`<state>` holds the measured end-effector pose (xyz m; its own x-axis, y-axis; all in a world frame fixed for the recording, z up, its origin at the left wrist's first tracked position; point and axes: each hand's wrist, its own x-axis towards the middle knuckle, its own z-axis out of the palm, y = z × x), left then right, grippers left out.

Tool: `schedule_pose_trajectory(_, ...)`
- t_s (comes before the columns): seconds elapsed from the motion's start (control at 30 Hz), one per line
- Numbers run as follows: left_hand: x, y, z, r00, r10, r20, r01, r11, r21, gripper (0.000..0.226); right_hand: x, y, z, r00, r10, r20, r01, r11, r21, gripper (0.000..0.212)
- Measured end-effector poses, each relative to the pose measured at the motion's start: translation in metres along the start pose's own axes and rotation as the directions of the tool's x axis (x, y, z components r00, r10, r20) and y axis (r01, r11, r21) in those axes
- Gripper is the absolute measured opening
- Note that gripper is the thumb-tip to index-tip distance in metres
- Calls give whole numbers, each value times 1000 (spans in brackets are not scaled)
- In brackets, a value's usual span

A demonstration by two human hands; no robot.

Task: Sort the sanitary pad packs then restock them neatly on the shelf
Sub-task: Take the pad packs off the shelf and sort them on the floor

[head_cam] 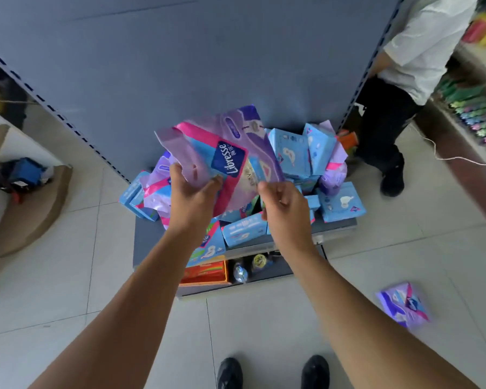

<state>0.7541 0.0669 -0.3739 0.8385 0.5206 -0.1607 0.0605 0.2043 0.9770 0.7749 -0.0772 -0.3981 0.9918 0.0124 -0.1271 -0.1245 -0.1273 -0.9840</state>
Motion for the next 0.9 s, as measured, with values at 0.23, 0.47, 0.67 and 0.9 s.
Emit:
schedule_pose_trajectory(0.23, -27, 32, 68, 778, -219, 589, -24, 926, 376, 45, -2, -38, -169, 950, -230, 210, 298, 867, -399, 55)
schedule_pose_trajectory(0.47, -75, 9, 235, 556, -294, 778, -260, 827, 499, 41, -51, -8, -333, 983, 183, 34, -172, 963, -207, 28)
schedule_pose_trajectory(0.67, -157, -80, 355, 415, -616, 670, 107, 764, 636, 51, -85, 50, -456, 875, 338, -347, -307, 941, 143, 15)
schedule_pose_trajectory(0.9, -234, -153, 465, 399, -615, 680, 5, 744, 669, 48, -114, 107, -548, 725, 475, -499, -306, 871, 384, 17)
